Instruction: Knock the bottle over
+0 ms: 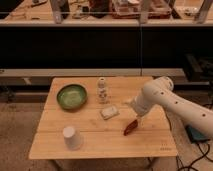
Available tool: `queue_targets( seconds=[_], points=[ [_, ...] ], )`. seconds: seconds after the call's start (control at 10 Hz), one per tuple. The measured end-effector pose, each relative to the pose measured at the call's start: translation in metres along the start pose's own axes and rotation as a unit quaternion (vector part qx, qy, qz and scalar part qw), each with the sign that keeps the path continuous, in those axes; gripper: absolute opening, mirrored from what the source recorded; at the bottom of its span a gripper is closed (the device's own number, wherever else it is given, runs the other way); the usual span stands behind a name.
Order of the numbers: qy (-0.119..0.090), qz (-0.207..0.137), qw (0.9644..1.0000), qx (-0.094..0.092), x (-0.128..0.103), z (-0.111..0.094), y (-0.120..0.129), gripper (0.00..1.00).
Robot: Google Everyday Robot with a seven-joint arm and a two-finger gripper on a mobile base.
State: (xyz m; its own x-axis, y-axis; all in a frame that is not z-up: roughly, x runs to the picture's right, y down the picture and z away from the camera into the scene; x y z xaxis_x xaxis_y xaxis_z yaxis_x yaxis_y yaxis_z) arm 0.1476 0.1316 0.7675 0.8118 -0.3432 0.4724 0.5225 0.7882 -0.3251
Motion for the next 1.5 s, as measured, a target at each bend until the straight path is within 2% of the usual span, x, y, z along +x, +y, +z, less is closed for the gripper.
queue_targets(
  seconds=[0.2, 0.3, 0.4, 0.5, 0.7, 0.8, 0.9, 1.1, 1.3, 1.4, 1.5],
  points=[
    [0.008, 0.001, 1.0, 0.005, 0.005, -0.002, -0.003, 0.8],
    [0.036, 0.006, 0.9989, 0.03, 0.03, -0.011, -0.02, 0.8],
    [0.055, 0.006, 0.9972, 0.051, 0.048, -0.019, -0.034, 0.8],
    [0.072, -0.002, 0.9942, 0.08, 0.067, -0.029, -0.054, 0.8],
    [0.085, -0.055, 0.9842, 0.145, 0.08, -0.052, -0.104, 0.8],
    [0.082, -0.081, 0.9792, 0.167, 0.078, -0.058, -0.12, 0.8],
    [0.08, -0.111, 0.9719, 0.191, 0.075, -0.065, -0.14, 0.8],
    [0.08, -0.133, 0.9653, 0.21, 0.074, -0.072, -0.155, 0.8],
    [0.08, -0.139, 0.9632, 0.216, 0.073, -0.073, -0.158, 0.68],
    [0.083, -0.147, 0.9591, 0.227, 0.075, -0.074, -0.165, 0.58],
    [0.083, -0.168, 0.9498, 0.25, 0.072, -0.072, -0.185, 0.46]
  ],
)
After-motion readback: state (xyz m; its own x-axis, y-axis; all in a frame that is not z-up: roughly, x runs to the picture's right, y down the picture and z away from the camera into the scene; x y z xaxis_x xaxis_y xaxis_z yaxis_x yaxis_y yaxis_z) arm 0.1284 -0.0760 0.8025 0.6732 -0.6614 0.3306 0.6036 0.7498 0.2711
